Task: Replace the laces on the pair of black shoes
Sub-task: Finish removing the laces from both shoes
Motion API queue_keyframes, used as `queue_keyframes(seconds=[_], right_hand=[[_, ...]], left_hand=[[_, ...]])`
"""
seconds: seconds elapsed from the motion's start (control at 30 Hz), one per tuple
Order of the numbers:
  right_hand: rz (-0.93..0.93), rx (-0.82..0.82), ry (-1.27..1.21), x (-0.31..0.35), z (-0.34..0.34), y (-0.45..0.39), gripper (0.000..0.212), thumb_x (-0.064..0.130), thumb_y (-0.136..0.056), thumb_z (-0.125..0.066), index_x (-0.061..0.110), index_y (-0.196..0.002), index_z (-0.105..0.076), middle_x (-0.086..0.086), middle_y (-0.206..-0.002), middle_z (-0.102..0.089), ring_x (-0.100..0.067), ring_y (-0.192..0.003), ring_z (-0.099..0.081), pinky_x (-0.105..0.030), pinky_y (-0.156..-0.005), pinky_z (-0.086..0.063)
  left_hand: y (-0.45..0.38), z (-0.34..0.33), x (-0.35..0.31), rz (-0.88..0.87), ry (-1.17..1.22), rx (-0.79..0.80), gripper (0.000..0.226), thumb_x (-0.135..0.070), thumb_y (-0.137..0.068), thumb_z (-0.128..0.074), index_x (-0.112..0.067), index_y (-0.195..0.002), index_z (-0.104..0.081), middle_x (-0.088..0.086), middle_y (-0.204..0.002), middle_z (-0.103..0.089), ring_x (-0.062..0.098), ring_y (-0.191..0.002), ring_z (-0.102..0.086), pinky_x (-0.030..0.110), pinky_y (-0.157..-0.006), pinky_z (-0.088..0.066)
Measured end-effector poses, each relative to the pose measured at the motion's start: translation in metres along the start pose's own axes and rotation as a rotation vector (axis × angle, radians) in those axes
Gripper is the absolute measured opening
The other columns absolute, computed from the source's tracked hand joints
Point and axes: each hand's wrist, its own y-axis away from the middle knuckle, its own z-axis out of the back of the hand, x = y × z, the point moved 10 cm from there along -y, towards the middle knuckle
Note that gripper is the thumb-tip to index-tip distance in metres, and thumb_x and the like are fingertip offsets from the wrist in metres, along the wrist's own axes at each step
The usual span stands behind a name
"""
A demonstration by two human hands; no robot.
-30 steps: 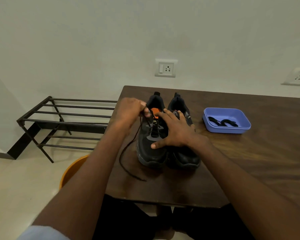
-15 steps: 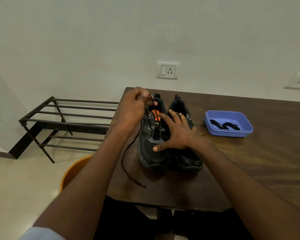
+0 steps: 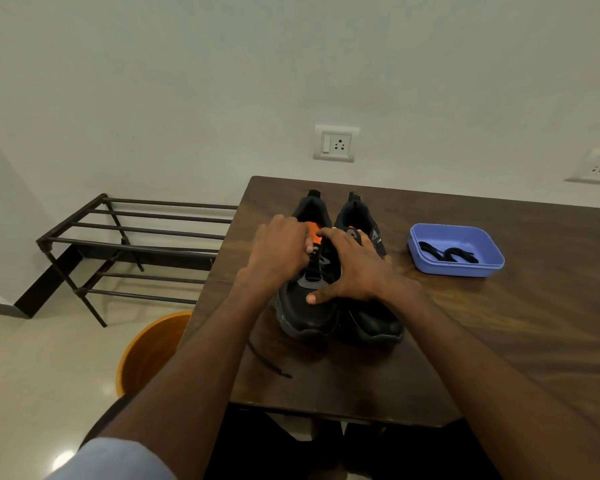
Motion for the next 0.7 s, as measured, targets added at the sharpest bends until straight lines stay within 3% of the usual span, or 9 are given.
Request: queue_keyframes(seconds=[0.13,0.23,0.33,0.4,0.47,0.57,0.6,0.63,0.7], right_hand=[[-0.021,-0.032,-0.02,-0.002,0.004,0.0,0.129,0.071,-0.053,-0.089,0.047,-0.153,-0.011,0.007,-0.168,-0.022,-0.031,-0.157,-0.009,-0.079,-0.113,-0.02],[-0.025,-0.023,-0.029,-0.001,0.004,-0.001,0.129,0.069,-0.053,-0.09,0.045,-0.153,-0.014,0.005,-0.167,-0.023,-0.031,-0.157,-0.009,-0.079,-0.113,-0.019],[-0.017,-0.023,-0.042,-0.001,0.005,-0.002,0.126,0.069,-0.052,-0.091,0.046,-0.15,-0.017,0.005,-0.166,-0.028,-0.032,-0.156,-0.014,-0.079,-0.112,-0.022],[-0.01,-0.023,-0.05,-0.002,0.005,-0.002,0.125,0.07,-0.05,-0.091,0.046,-0.149,-0.018,0.005,-0.165,-0.028,-0.032,-0.156,-0.015,-0.079,-0.111,-0.023],[-0.009,-0.022,-0.055,-0.002,0.004,-0.003,0.125,0.07,-0.05,-0.091,0.046,-0.149,-0.018,0.005,-0.166,-0.027,-0.032,-0.157,-0.012,-0.08,-0.111,-0.022],[-0.016,-0.019,-0.051,-0.002,0.005,-0.002,0.126,0.069,-0.051,-0.091,0.045,-0.151,-0.018,0.004,-0.166,-0.026,-0.032,-0.157,-0.013,-0.08,-0.111,-0.021],[-0.015,-0.022,-0.047,-0.002,0.005,-0.001,0.125,0.069,-0.051,-0.091,0.045,-0.15,-0.018,0.005,-0.166,-0.027,-0.031,-0.157,-0.012,-0.08,-0.111,-0.021],[-0.013,-0.027,-0.046,-0.001,0.006,-0.001,0.125,0.069,-0.051,-0.091,0.045,-0.15,-0.019,0.006,-0.166,-0.027,-0.031,-0.157,-0.012,-0.08,-0.112,-0.021],[-0.014,-0.031,-0.046,-0.001,0.007,-0.001,0.123,0.069,-0.052,-0.091,0.046,-0.15,-0.019,0.006,-0.165,-0.028,-0.031,-0.157,-0.013,-0.079,-0.112,-0.021]], left_hand=[[0.002,-0.008,0.04,0.333,0.381,0.01,0.006,-0.013,-0.098,-0.059,-0.017,-0.094,-0.061,0.007,-0.097,-0.07,0.024,-0.091,-0.068,0.046,-0.087,-0.059],[0.005,-0.008,0.06,0.504,0.677,-0.023,0.022,-0.012,-0.102,-0.05,-0.012,-0.086,-0.065,0.015,-0.091,-0.074,0.032,-0.086,-0.071,0.045,-0.081,-0.061],[0.011,-0.003,0.065,0.67,1.049,-0.101,0.024,-0.008,-0.108,-0.038,-0.005,-0.103,-0.061,0.013,-0.088,-0.07,0.021,-0.064,-0.063,0.02,-0.047,-0.051],[0.018,-0.007,0.067,0.773,1.272,-0.114,0.024,-0.003,-0.106,-0.036,-0.014,-0.098,-0.057,0.01,-0.084,-0.067,0.014,-0.059,-0.06,0.016,-0.036,-0.04],[0.021,-0.005,0.077,0.823,1.344,-0.195,0.029,-0.002,-0.102,-0.037,-0.015,-0.084,-0.056,0.004,-0.079,-0.061,0.01,-0.057,-0.054,0.021,-0.044,-0.036],[0.025,-0.012,0.082,0.887,1.556,-0.197,0.031,-0.009,-0.105,-0.031,-0.014,-0.087,-0.055,0.002,-0.082,-0.066,0.013,-0.067,-0.063,0.026,-0.057,-0.044],[0.024,-0.013,0.079,0.884,1.625,-0.177,0.031,-0.009,-0.105,-0.03,-0.014,-0.086,-0.053,0.002,-0.078,-0.064,0.014,-0.063,-0.064,0.026,-0.055,-0.045],[0.023,-0.01,0.077,0.849,1.599,-0.173,0.028,-0.009,-0.104,-0.031,-0.016,-0.084,-0.05,0.002,-0.074,-0.059,0.013,-0.055,-0.059,0.025,-0.05,-0.041],[0.015,0.007,0.074,0.655,1.15,-0.169,0.021,-0.022,-0.105,-0.043,-0.018,-0.088,-0.053,-0.001,-0.077,-0.058,0.011,-0.057,-0.053,0.025,-0.05,-0.04]])
